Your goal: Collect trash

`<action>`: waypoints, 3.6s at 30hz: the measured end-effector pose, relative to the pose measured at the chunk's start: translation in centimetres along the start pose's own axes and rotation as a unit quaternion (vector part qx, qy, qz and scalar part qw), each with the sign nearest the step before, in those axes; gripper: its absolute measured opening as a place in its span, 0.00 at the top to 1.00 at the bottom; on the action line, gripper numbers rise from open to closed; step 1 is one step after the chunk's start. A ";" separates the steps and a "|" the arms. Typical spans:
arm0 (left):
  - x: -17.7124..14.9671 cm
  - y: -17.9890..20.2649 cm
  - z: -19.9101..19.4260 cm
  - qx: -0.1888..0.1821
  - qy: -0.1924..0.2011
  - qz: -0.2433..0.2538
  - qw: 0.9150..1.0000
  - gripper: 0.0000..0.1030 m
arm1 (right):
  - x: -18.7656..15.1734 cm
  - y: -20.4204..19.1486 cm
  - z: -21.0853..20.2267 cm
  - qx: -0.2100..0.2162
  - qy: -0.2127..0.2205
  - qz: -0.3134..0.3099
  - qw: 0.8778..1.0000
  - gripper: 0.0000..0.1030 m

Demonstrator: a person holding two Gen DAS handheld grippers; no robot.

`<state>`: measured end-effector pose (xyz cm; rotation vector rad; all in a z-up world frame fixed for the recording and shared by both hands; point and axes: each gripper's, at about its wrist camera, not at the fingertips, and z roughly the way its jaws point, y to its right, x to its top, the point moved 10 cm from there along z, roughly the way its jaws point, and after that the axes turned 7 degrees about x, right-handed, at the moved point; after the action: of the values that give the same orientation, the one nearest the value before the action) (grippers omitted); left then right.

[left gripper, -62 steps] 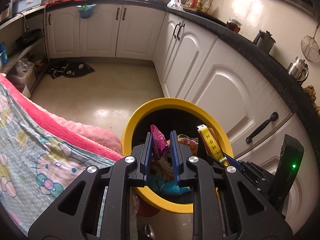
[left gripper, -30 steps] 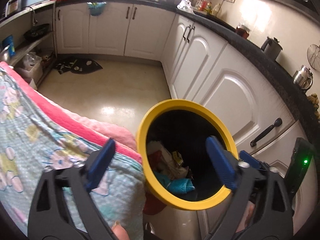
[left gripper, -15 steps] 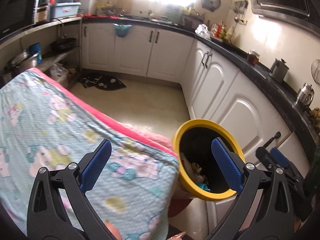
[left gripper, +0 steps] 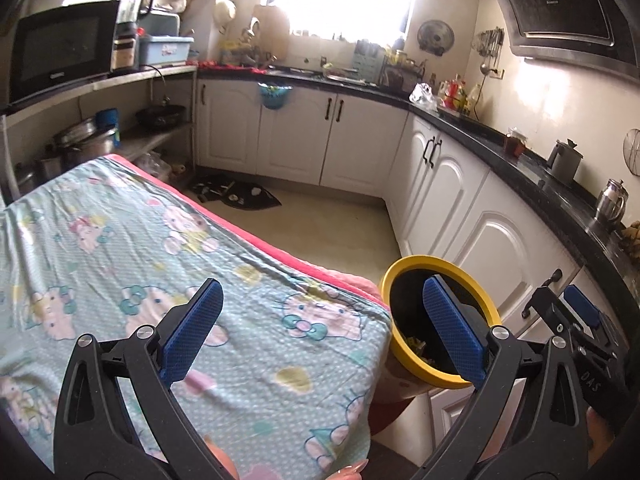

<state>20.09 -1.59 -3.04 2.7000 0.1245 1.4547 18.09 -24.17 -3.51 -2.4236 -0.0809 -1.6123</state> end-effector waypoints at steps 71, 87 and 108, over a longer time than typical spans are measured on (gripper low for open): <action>-5.4 -3.0 -4.9 0.040 0.091 0.018 0.995 0.10 | -5.1 -3.8 -5.6 -0.013 0.106 -0.058 0.993 0.06; -5.2 -3.0 -5.0 0.041 0.093 0.018 0.995 0.10 | -4.8 -3.9 -5.6 -0.013 0.108 -0.057 0.992 0.06; -5.3 -2.9 -5.0 0.041 0.093 0.019 0.995 0.10 | -4.9 -3.9 -5.6 -0.012 0.106 -0.058 0.993 0.06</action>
<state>12.90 0.88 -4.99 2.6371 0.1457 1.7492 10.49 -21.24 -5.29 -2.2856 -0.1685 -1.9224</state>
